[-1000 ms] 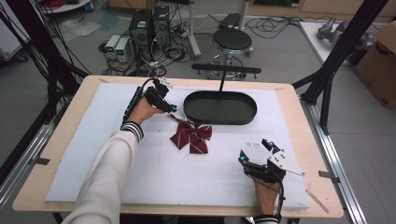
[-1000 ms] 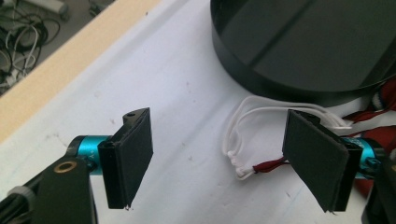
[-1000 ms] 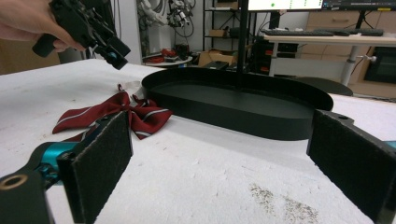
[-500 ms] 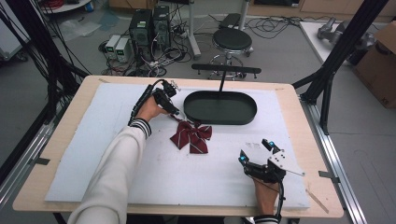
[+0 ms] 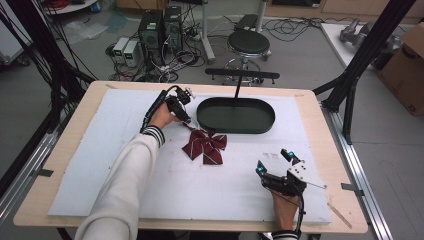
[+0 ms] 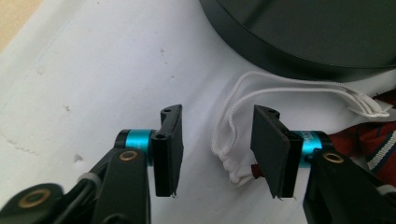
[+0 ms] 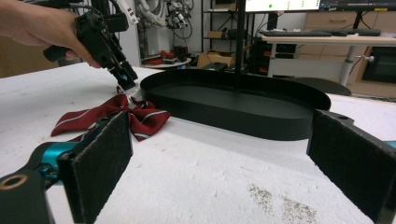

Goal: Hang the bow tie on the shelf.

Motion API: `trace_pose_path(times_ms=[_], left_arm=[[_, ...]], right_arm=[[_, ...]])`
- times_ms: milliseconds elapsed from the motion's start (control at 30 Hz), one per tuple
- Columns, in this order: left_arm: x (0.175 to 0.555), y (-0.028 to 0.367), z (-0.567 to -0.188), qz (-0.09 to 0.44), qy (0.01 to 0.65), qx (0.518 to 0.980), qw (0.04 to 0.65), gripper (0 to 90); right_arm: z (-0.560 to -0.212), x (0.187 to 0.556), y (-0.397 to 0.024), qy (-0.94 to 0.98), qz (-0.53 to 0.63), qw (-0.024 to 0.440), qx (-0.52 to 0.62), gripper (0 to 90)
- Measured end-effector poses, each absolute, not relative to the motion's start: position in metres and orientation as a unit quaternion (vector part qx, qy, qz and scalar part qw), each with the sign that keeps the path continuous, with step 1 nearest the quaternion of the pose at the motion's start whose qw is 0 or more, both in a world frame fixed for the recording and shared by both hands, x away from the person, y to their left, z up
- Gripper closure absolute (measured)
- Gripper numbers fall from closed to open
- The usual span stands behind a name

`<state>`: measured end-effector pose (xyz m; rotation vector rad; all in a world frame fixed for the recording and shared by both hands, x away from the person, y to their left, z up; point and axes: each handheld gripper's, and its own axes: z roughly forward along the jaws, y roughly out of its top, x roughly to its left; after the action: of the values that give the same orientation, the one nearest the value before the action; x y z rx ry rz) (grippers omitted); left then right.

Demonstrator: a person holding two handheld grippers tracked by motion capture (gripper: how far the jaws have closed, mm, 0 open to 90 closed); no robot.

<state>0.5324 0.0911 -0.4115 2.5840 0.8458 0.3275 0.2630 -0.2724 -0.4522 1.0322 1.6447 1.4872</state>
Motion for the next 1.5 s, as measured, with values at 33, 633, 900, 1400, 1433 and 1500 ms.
trace_pose_path(times_ms=[33, 633, 900, 1400, 1433, 1500], left_arm=[[0.533, 0.091, -0.412, 0.114, 0.303, 0.925, 0.2, 56.3], [0.531, 0.087, -0.413, 0.102, 0.337, 0.918, 0.184, 82.4], [0.526, 0.088, -0.411, 0.106, 0.337, 0.916, 0.19, 85.3], [0.505, 0.109, -0.384, 0.144, 0.332, 0.891, 0.275, 85.5], [0.503, 0.111, -0.382, 0.146, 0.333, 0.888, 0.281, 85.5], [0.501, 0.114, -0.378, 0.147, 0.333, 0.884, 0.292, 85.9]], right_arm=[[-0.452, 0.263, -0.272, 0.632, 0.571, 0.341, 0.396, 5.8], [-0.452, 0.263, -0.272, 0.631, 0.572, 0.34, 0.398, 5.8], [-0.452, 0.262, -0.272, 0.633, 0.57, 0.344, 0.396, 5.8], [-0.452, 0.262, -0.271, 0.633, 0.57, 0.346, 0.394, 5.8], [-0.452, 0.262, -0.271, 0.633, 0.57, 0.344, 0.396, 5.9], [-0.452, 0.262, -0.271, 0.633, 0.57, 0.346, 0.395, 5.9]])
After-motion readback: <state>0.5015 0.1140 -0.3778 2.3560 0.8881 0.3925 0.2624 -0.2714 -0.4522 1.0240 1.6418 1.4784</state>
